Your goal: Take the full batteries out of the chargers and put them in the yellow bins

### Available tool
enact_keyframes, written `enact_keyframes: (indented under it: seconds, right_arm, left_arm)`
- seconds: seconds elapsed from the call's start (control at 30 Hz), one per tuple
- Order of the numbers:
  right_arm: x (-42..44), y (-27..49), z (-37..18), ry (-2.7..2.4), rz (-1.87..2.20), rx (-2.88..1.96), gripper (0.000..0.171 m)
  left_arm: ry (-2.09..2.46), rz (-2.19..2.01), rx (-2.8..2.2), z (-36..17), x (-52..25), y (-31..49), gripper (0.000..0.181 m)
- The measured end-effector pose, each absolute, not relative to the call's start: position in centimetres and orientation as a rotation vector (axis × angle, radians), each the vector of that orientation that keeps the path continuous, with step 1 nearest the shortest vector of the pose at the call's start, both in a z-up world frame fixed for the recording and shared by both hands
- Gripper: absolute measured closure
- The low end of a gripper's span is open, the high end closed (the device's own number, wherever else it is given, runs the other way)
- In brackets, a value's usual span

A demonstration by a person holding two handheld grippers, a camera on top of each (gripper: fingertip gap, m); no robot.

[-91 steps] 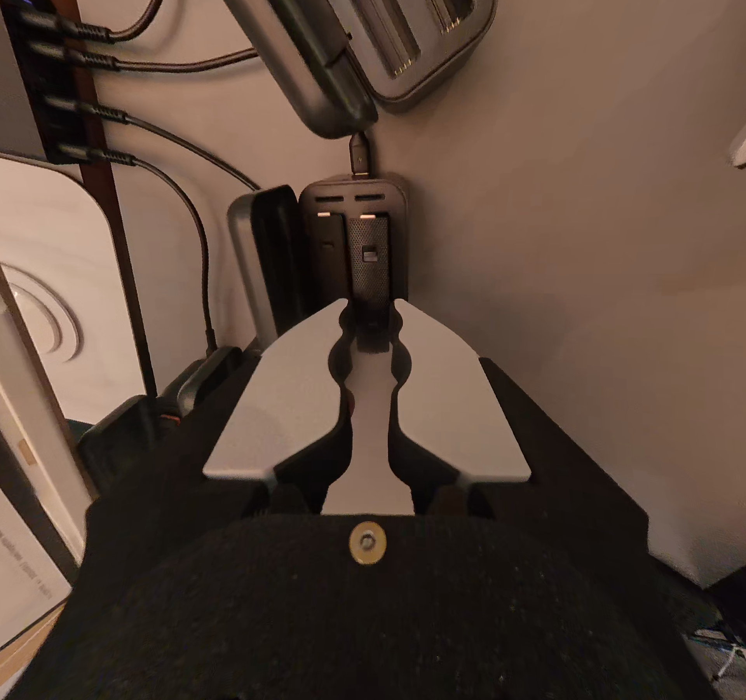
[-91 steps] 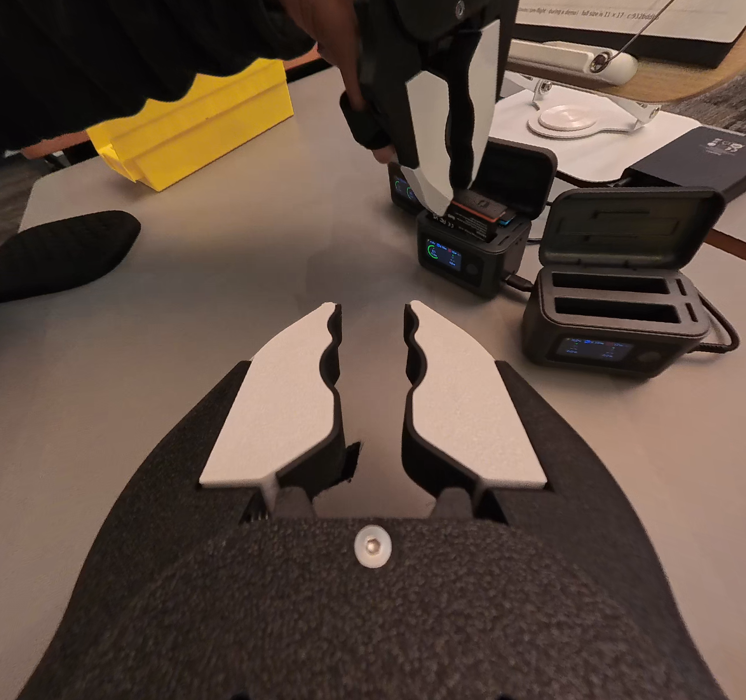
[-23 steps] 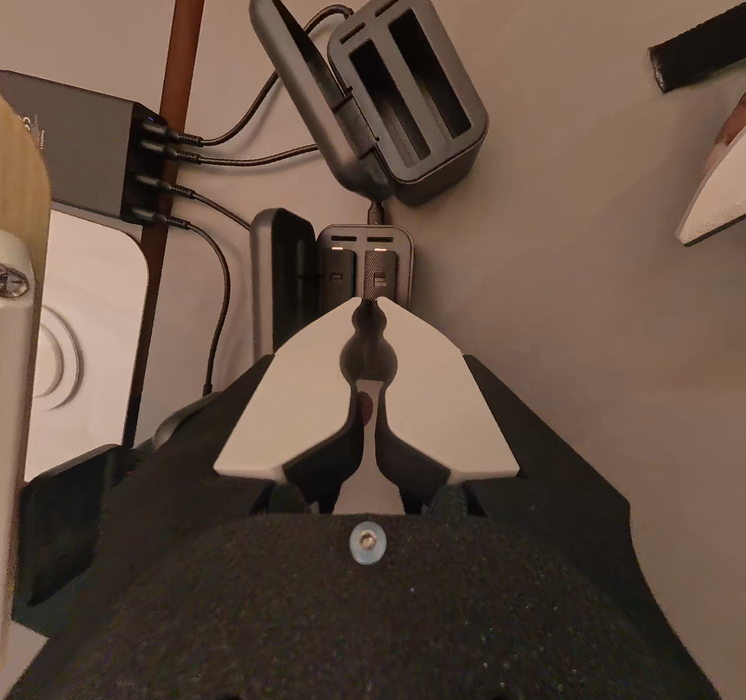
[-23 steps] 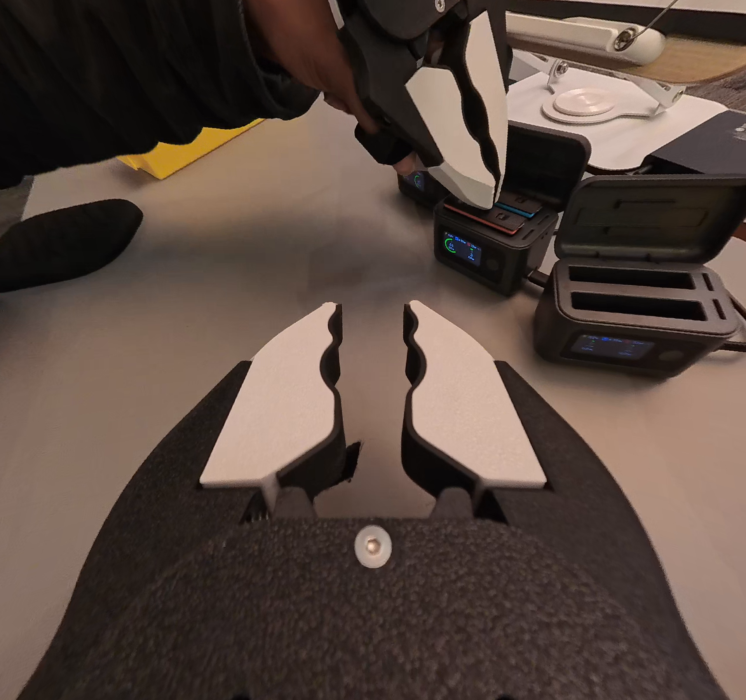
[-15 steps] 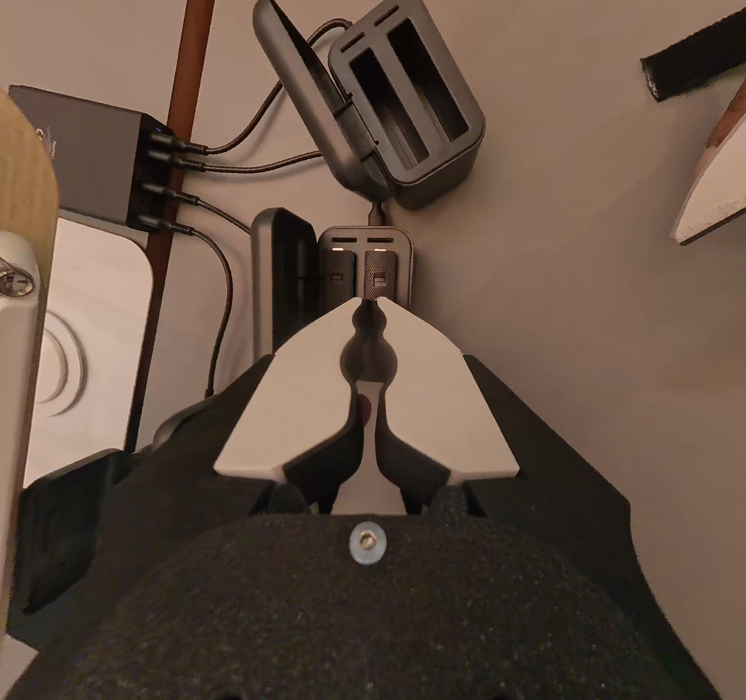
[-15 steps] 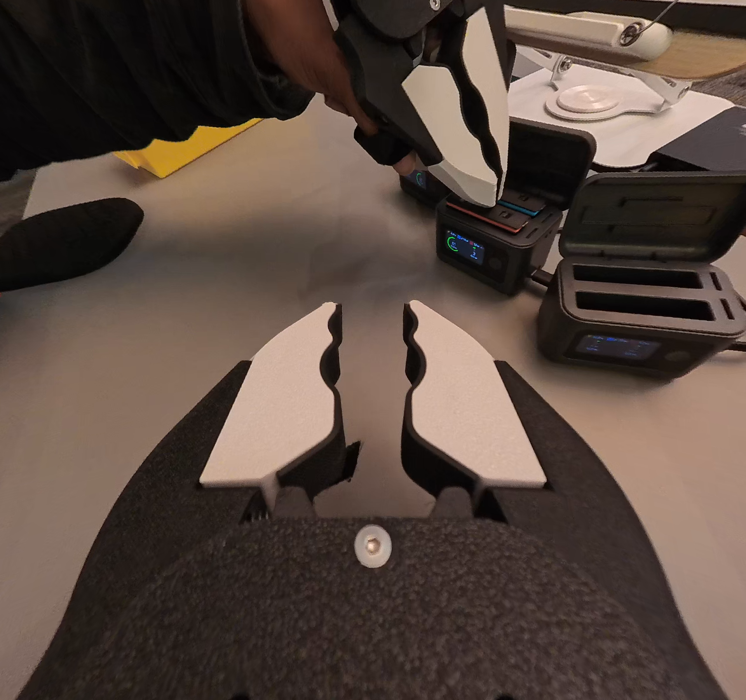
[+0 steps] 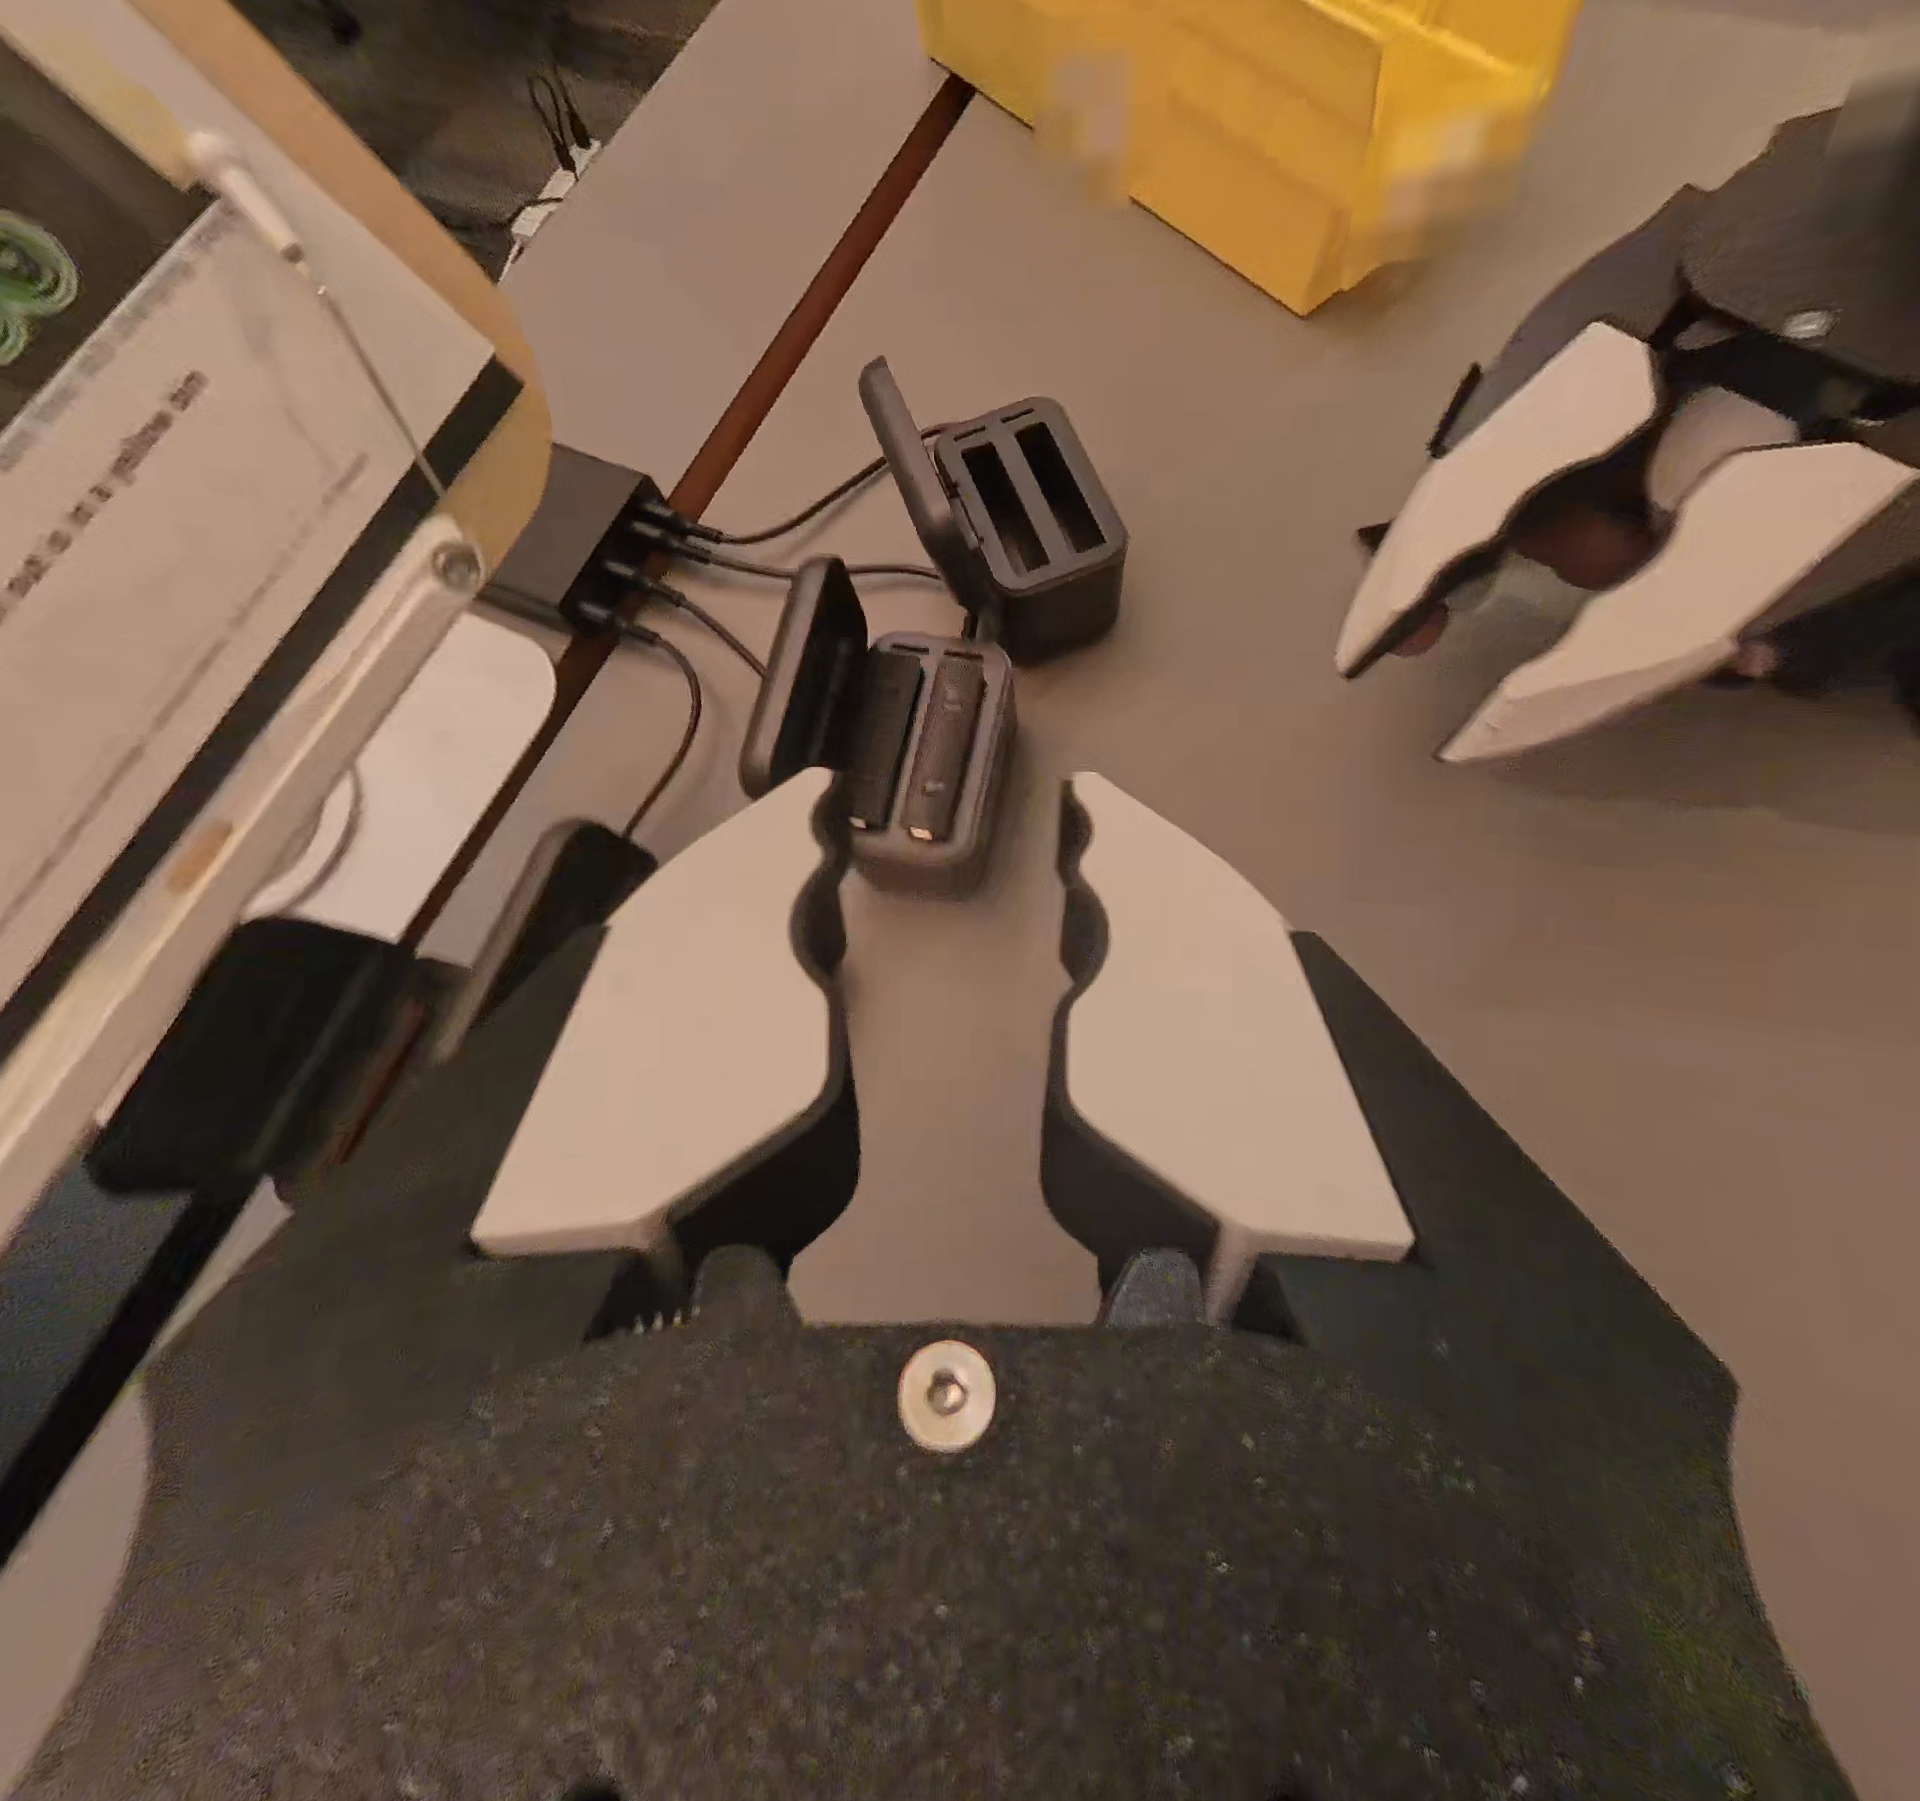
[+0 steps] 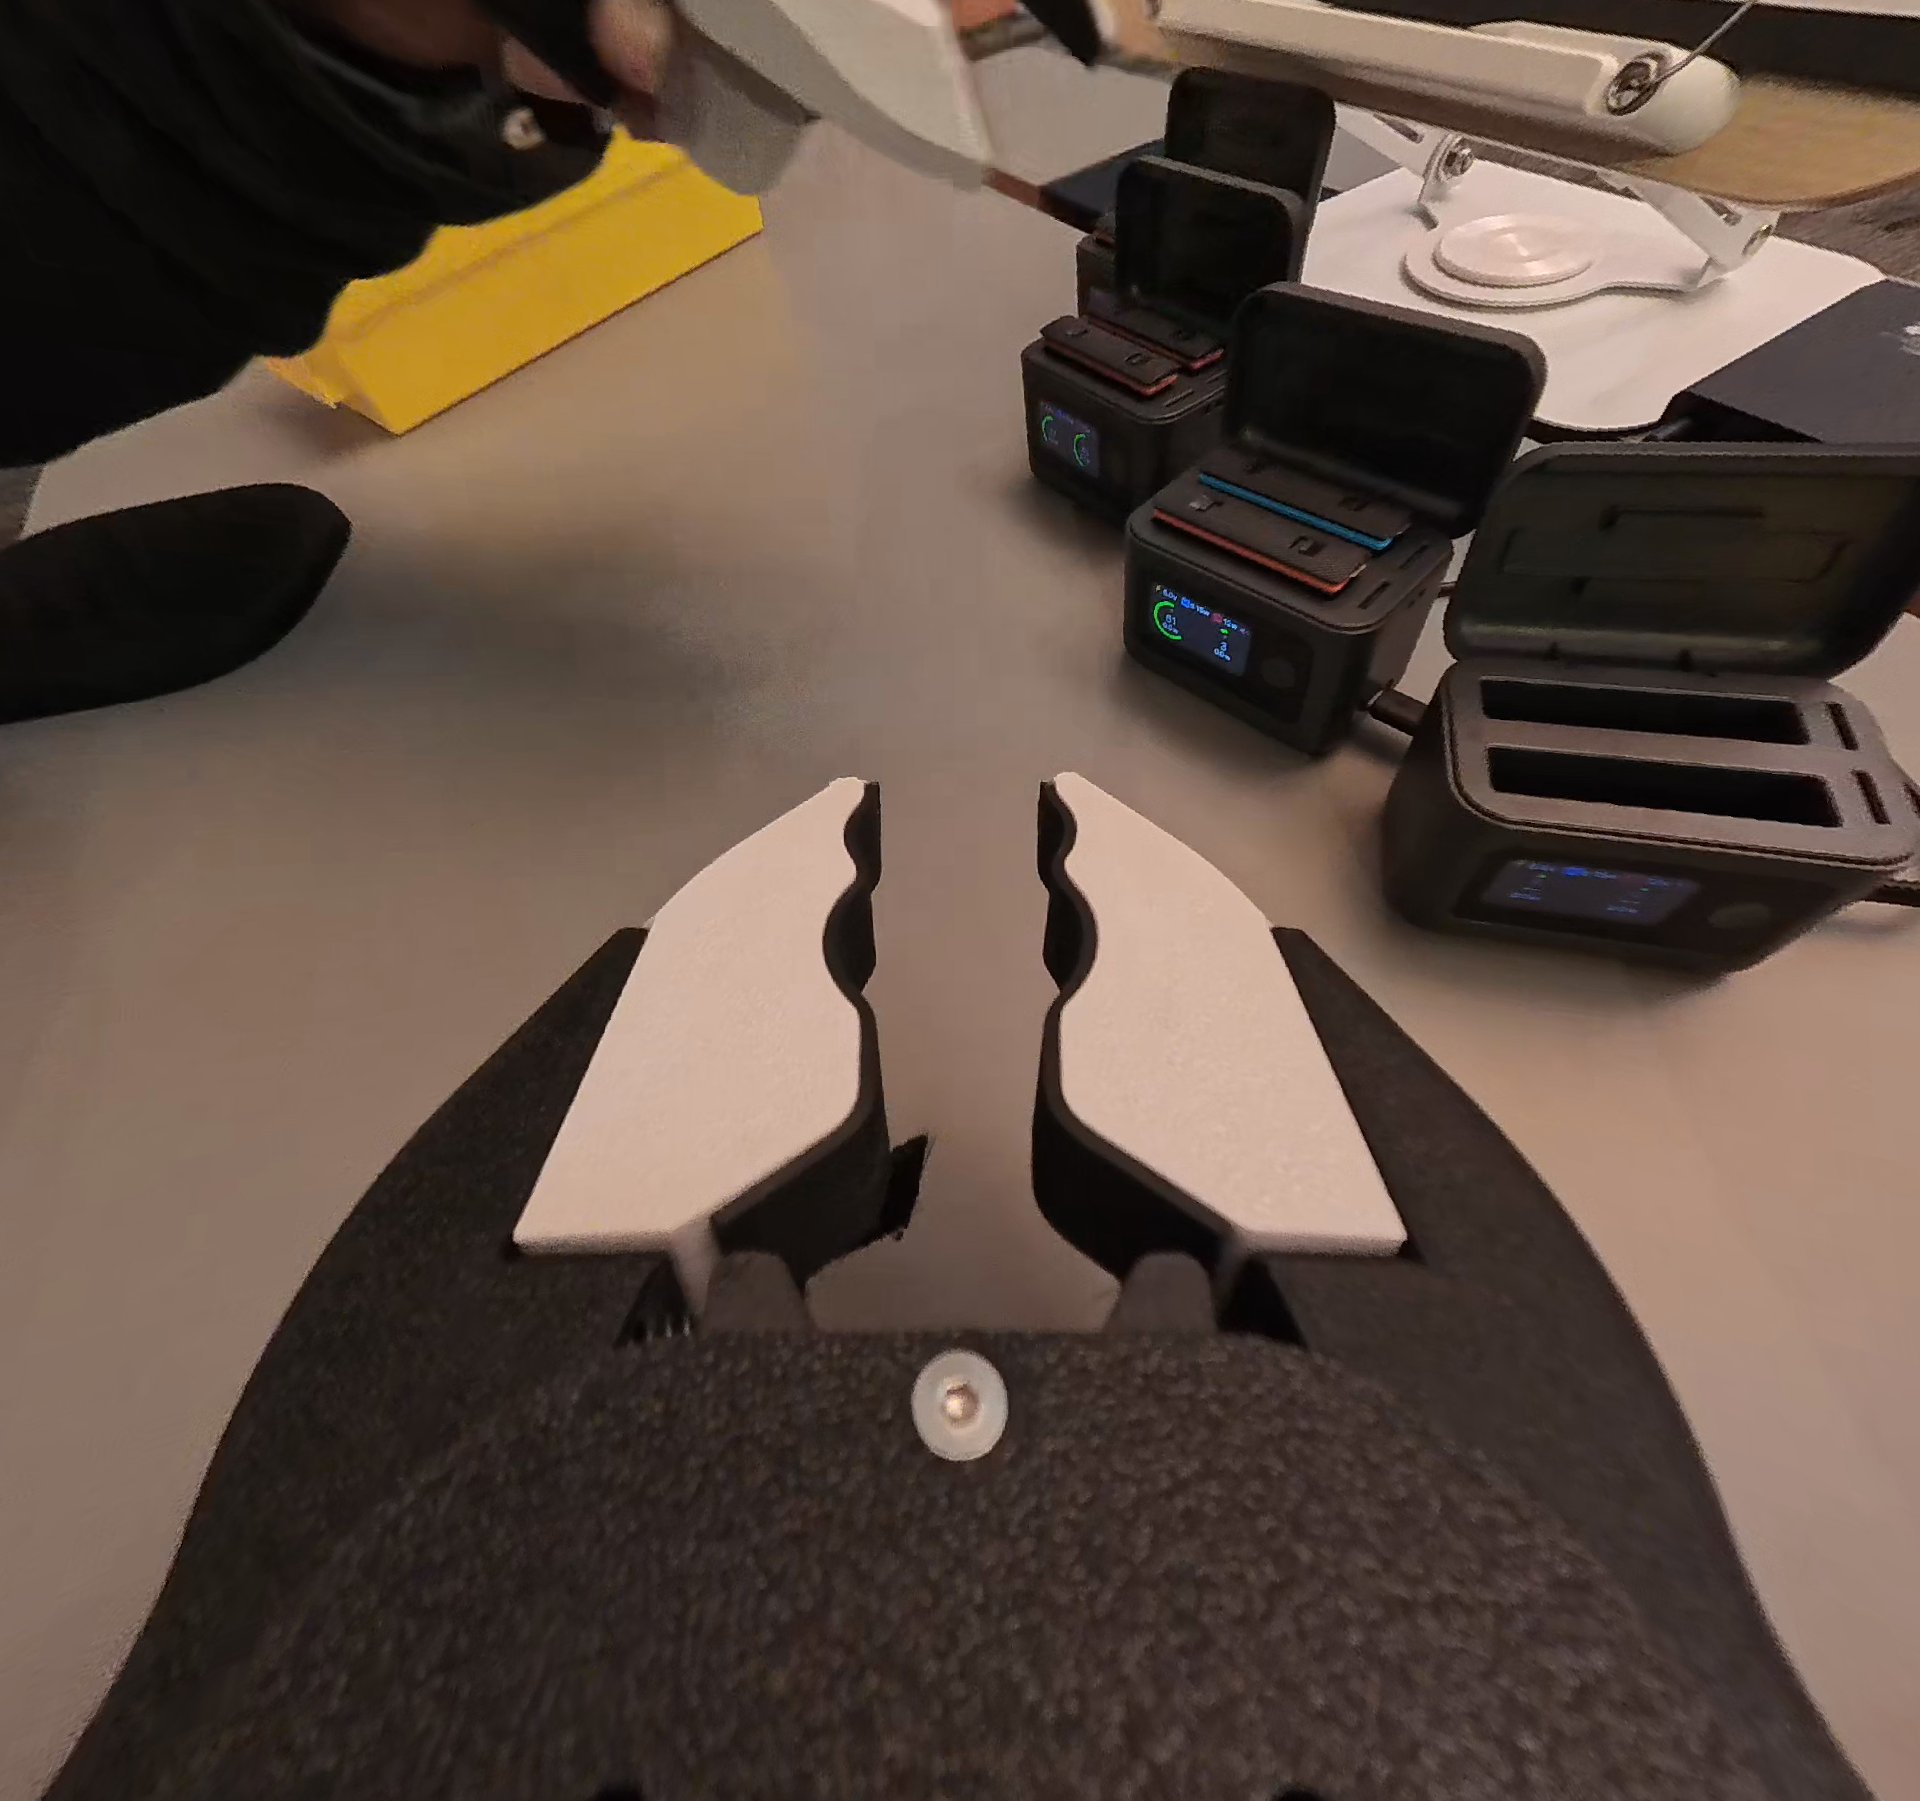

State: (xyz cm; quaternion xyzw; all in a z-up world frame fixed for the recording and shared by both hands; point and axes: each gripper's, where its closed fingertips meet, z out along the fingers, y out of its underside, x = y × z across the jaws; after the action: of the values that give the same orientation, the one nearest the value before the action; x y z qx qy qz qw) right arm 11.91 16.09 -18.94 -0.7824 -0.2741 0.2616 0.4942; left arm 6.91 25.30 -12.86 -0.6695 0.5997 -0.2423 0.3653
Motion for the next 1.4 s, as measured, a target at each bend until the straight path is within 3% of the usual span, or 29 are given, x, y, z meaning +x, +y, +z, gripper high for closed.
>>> enact_keyframes:
  seconds: [0.2,0.33,0.63,0.8,0.93,1.4]
  right_arm:
    - [11.8,16.2,-19.6,-0.668,0.624,-1.917,0.143]
    - [11.6,16.1,-20.2,-0.680,0.616,-1.933,0.143]
    - [11.3,16.1,-21.0,-0.689,0.605,-1.957,0.143]
    - [11.3,16.2,-21.4,-0.687,0.609,-1.970,0.143]
    - [11.3,16.2,-22.2,-0.684,0.610,-1.997,0.143]
    - [11.9,16.3,-23.3,-0.659,0.595,-2.041,0.143]
  left_arm:
    - [1.443,-0.746,-1.754,-11.7,0.7,21.7,0.147]
    - [1.330,-0.752,-1.678,-9.6,-4.7,20.5,0.181]
    - [1.030,-0.398,-1.739,-5.3,-22.4,22.9,0.181]
    - [1.095,-0.125,-2.071,-9.7,-33.2,24.5,0.172]
    - [1.300,0.080,-2.222,-14.5,-37.6,24.6,0.161]
    - [2.059,0.677,-2.019,-23.9,-38.0,26.8,0.146]
